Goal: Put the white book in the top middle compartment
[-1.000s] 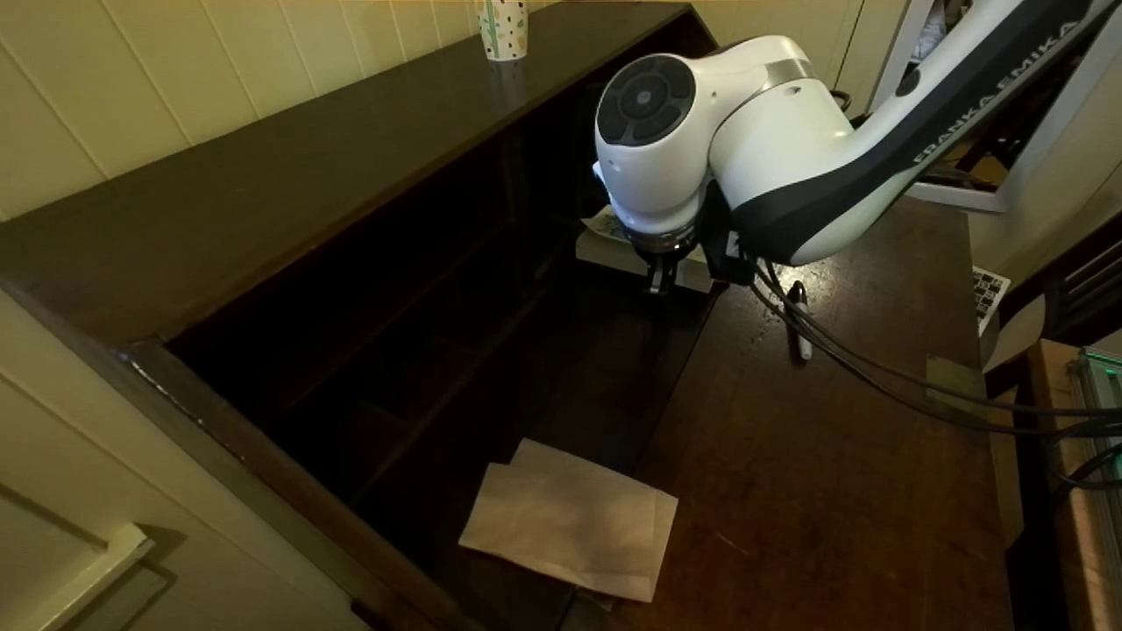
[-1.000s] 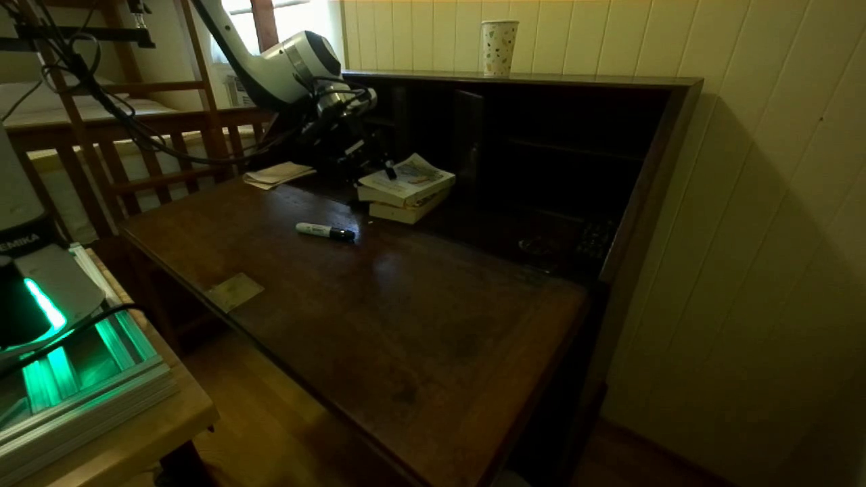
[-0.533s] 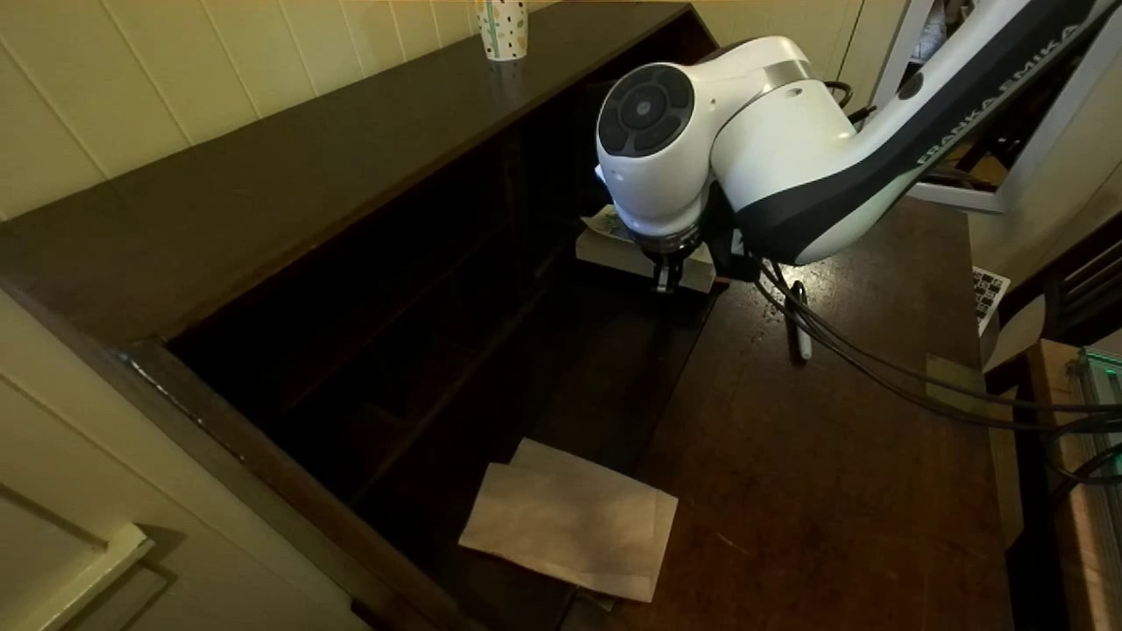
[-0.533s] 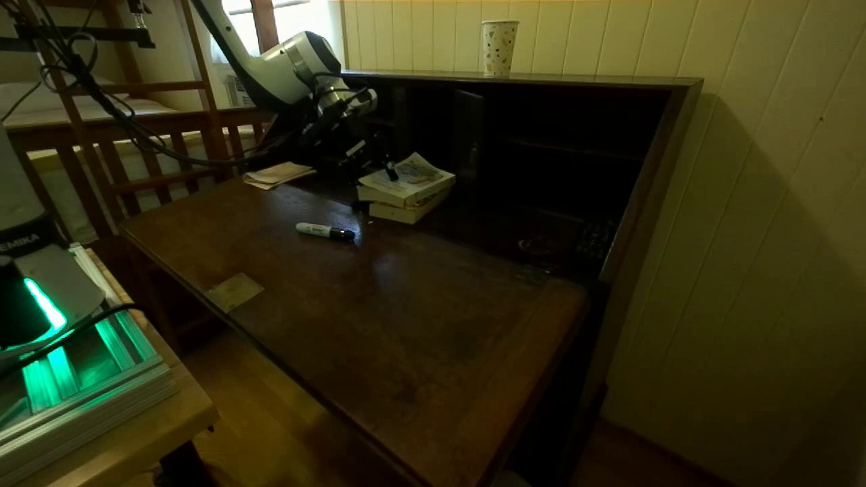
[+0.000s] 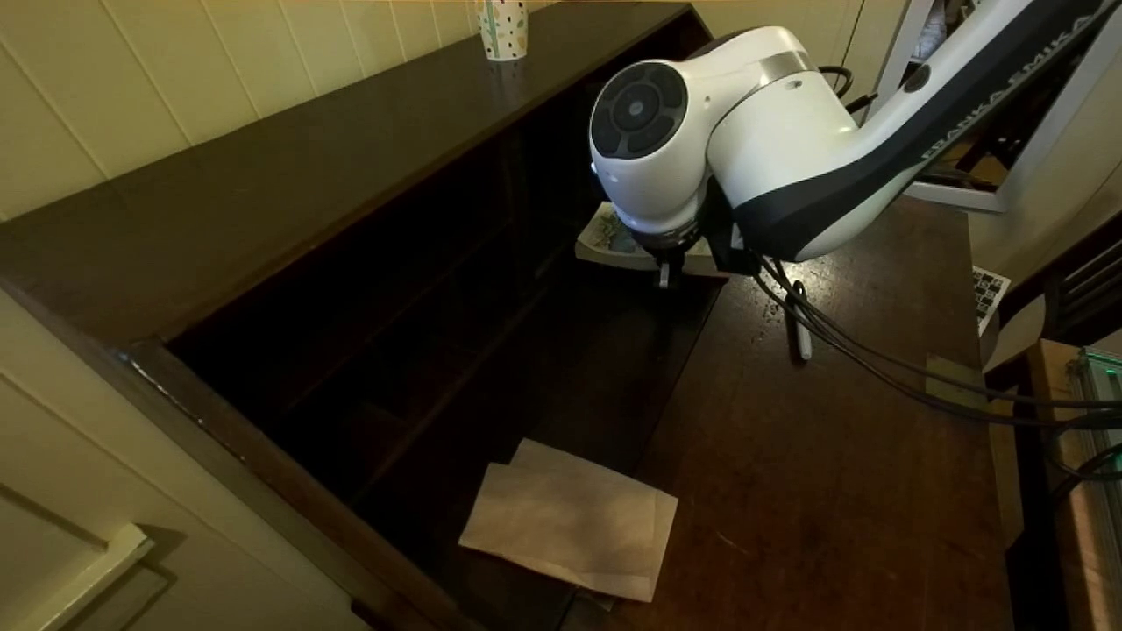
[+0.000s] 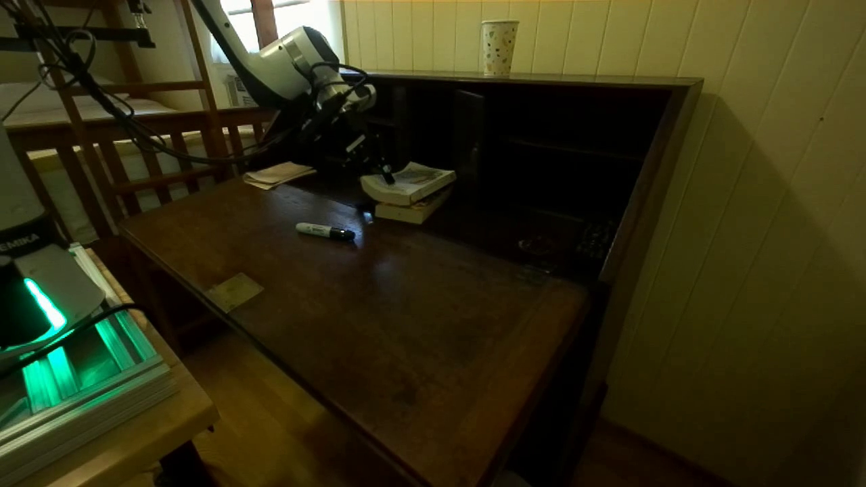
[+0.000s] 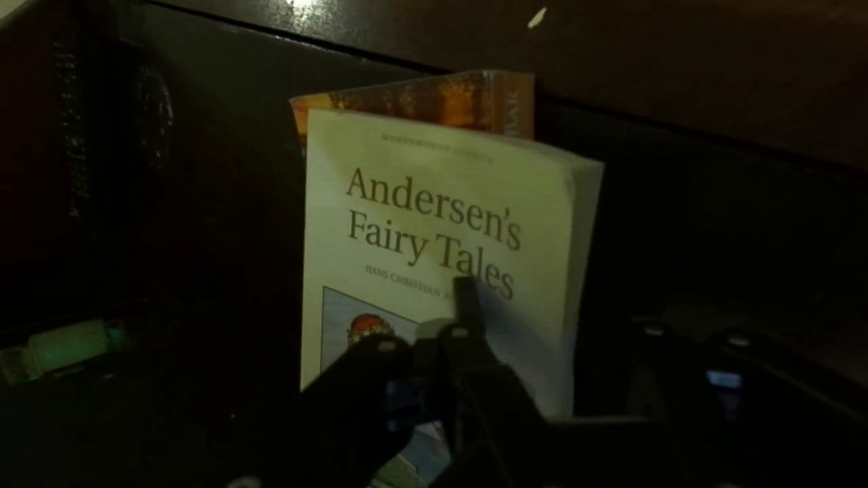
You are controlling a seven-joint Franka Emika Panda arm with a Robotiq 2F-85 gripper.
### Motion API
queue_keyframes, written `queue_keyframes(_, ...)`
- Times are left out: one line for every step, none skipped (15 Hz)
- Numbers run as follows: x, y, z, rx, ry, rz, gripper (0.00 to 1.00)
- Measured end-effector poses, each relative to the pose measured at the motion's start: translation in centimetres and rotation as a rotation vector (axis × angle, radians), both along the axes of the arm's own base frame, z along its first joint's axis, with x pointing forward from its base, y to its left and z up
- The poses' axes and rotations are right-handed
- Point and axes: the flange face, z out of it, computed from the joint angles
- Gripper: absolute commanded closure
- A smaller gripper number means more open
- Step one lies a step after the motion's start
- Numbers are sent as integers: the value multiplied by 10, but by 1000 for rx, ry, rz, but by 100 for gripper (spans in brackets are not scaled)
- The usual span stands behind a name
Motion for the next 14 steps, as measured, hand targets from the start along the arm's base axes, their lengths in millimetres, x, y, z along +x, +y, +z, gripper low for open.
queue_keyframes(0, 1, 2, -6, 1, 1, 94)
queue_keyframes(0, 2, 3, -10, 2, 1, 93)
queue_keyframes(0, 2, 3, -12, 3, 3, 96)
queue_keyframes(0, 3, 3, -13, 3, 3, 96)
queue_keyframes(0, 3, 4, -15, 2, 2, 94)
queue_keyframes(0, 2, 5, -15, 3, 3, 94)
queue_keyframes(0, 2, 5, -14, 3, 3, 94)
queue_keyframes(0, 2, 5, -14, 3, 3, 94)
queue_keyframes(0, 2, 6, -13, 3, 3, 94)
queue_keyframes(1, 1, 7, -12, 2, 2, 94)
queue_keyframes(1, 1, 8, -10, 1, 1, 94)
queue_keyframes(0, 0, 11, -9, -2, 0, 94)
queue_keyframes(0, -1, 13, -6, -6, -1, 94)
queue_keyframes(-1, -3, 17, -2, -12, -2, 94)
